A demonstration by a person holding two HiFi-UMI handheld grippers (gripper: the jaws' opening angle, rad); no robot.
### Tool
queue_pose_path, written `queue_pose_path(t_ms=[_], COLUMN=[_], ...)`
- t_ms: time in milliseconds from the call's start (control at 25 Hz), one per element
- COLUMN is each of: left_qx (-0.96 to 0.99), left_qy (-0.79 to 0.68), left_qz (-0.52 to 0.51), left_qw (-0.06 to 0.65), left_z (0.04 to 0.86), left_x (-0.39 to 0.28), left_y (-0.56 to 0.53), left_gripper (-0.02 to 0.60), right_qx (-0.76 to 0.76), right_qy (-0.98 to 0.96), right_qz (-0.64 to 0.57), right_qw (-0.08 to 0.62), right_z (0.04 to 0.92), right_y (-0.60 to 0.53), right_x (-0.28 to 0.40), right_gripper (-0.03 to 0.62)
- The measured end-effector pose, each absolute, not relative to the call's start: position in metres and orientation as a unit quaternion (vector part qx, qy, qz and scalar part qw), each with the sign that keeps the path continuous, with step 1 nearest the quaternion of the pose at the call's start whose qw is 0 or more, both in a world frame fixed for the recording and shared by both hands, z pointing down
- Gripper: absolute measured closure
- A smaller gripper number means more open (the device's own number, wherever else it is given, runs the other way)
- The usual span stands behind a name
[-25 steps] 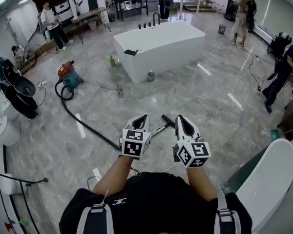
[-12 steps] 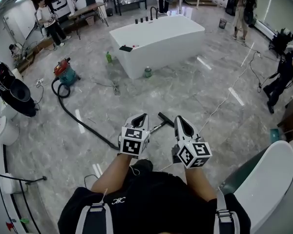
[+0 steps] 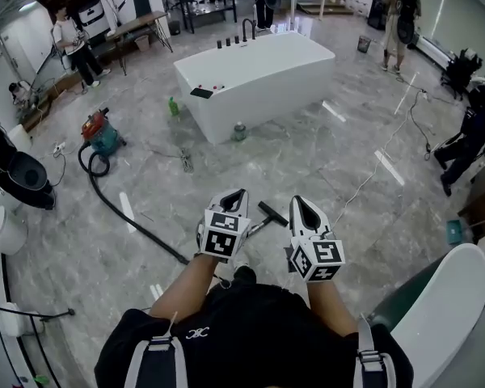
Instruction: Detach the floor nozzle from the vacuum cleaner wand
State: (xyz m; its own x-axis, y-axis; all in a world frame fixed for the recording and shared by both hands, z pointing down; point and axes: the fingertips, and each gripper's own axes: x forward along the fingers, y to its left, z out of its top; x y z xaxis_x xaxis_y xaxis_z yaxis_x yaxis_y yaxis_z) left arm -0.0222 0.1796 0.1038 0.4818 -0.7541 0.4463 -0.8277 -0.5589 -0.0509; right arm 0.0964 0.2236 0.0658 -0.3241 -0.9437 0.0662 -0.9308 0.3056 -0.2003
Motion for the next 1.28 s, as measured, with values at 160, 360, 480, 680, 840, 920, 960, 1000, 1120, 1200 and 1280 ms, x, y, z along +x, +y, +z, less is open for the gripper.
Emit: queue_pose_path(t_ms=[160, 360, 480, 680, 840, 920, 960, 1000, 1120, 1200, 1280], left_qx=[0.856, 0.852, 0.848, 0.85, 0.849, 0.848, 0.847, 0.846, 0.844, 0.84, 0.838], left_qy=[-0.464, -0.478, -0.484, -0.482, -0.484, -0.486, -0.486, -0.485, -0.484, -0.484, -0.482], left_qz=[0.209, 0.198, 0.197, 0.193, 0.189, 0.19, 0.191, 0.192, 0.199, 0.209, 0.217], left_qw=[0.093, 0.086, 0.087, 0.086, 0.095, 0.098, 0.101, 0.105, 0.118, 0.125, 0.137], left_z=[0.101, 0.089, 0.09, 0.091, 0.101, 0.104, 0.106, 0.109, 0.122, 0.132, 0.142], left_x=[-0.032, -0.056, -0.067, -0.078, -0.09, -0.097, -0.099, -0.1, -0.1, -0.099, -0.097], left_y=[0.131, 0.076, 0.043, -0.004, -0.033, -0.049, -0.057, -0.063, -0.079, -0.085, -0.086], left_gripper=[0.574, 0.574, 0.574, 0.574, 0.574, 0.574, 0.574, 0.574, 0.574, 0.574, 0.574], right_qx=[-0.569, -0.543, -0.538, -0.572, -0.56, -0.548, -0.539, -0.531, -0.527, -0.531, -0.532], right_qy=[0.811, 0.821, 0.821, 0.803, 0.808, 0.814, 0.817, 0.82, 0.82, 0.816, 0.811], right_qz=[-0.124, -0.156, -0.173, -0.158, -0.167, -0.172, -0.178, -0.185, -0.197, -0.207, -0.223], right_qw=[0.05, 0.077, 0.079, 0.049, 0.077, 0.089, 0.097, 0.104, 0.105, 0.098, 0.097], right_z=[0.056, 0.041, 0.038, 0.045, 0.052, 0.052, 0.051, 0.05, 0.059, 0.069, 0.08], right_y=[0.175, 0.113, 0.077, 0.022, -0.009, -0.023, -0.028, -0.033, -0.045, -0.051, -0.054], right_x=[0.092, 0.07, 0.061, 0.056, 0.047, 0.042, 0.04, 0.039, 0.041, 0.045, 0.049], right_gripper=[0.58, 0.58, 0.58, 0.58, 0.58, 0.58, 0.58, 0.58, 0.58, 0.58, 0.58])
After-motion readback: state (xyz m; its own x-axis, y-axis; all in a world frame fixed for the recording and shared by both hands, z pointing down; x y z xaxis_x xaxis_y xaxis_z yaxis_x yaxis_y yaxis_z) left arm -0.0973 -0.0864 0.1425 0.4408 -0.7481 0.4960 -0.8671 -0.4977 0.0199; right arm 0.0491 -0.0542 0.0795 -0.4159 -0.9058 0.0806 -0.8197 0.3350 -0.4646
